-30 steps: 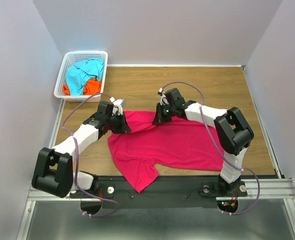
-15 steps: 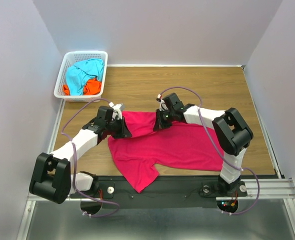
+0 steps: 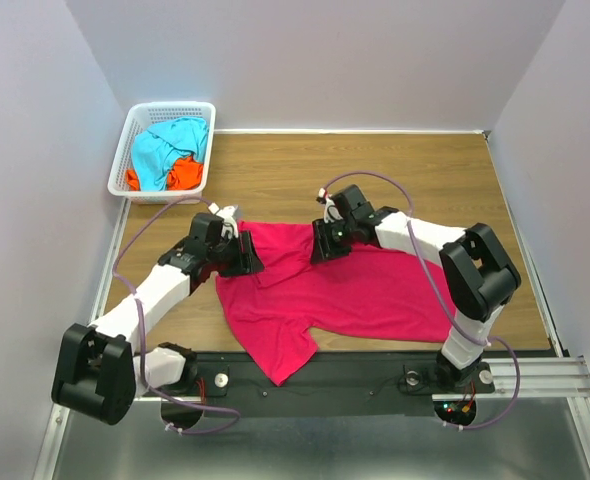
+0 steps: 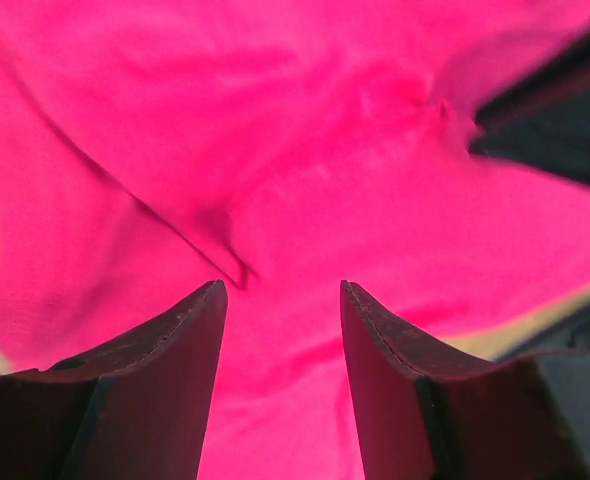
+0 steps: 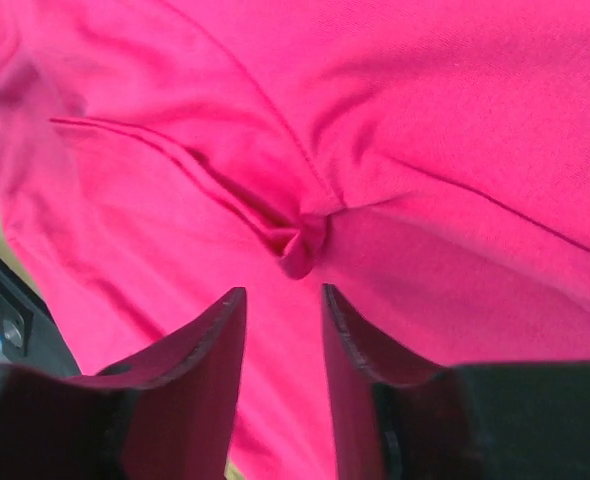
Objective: Fold and stack the t-shirts
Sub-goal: Fold the tshirt
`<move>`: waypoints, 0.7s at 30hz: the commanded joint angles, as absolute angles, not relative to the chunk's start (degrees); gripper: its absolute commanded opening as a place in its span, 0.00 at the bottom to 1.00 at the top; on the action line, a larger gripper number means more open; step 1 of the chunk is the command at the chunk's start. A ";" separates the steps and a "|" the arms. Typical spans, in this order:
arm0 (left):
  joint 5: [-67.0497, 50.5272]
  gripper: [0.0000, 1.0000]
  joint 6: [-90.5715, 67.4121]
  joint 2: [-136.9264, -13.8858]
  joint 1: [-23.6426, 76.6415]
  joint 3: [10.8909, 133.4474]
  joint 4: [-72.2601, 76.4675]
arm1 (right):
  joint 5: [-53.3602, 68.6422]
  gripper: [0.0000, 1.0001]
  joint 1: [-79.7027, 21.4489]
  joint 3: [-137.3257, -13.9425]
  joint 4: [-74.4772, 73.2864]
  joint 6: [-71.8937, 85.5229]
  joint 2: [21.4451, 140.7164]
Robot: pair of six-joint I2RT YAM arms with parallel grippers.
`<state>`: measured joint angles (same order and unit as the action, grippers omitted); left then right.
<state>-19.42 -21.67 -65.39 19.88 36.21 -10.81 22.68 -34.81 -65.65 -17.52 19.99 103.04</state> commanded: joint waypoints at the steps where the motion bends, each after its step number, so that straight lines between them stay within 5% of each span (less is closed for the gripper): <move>1: -7.68 0.61 -18.12 -67.05 19.69 42.44 -10.99 | 21.09 0.44 -35.77 -69.43 -18.72 17.23 100.37; 8: -0.88 0.63 -14.59 -79.35 18.63 51.67 -7.12 | 21.53 0.49 -37.96 -75.58 -19.42 15.56 104.14; 11: -0.53 0.56 -13.01 -85.06 18.19 55.45 -6.68 | 21.27 0.49 -39.55 -78.30 -19.51 14.86 105.90; 14: -0.53 0.34 -12.04 -89.81 17.93 57.22 -5.11 | 21.36 0.49 -40.60 -80.59 -19.42 14.07 108.27; 21: 1.76 0.23 -13.18 -94.92 15.83 56.78 -2.29 | 21.97 0.49 -41.92 -84.81 -19.51 13.18 114.16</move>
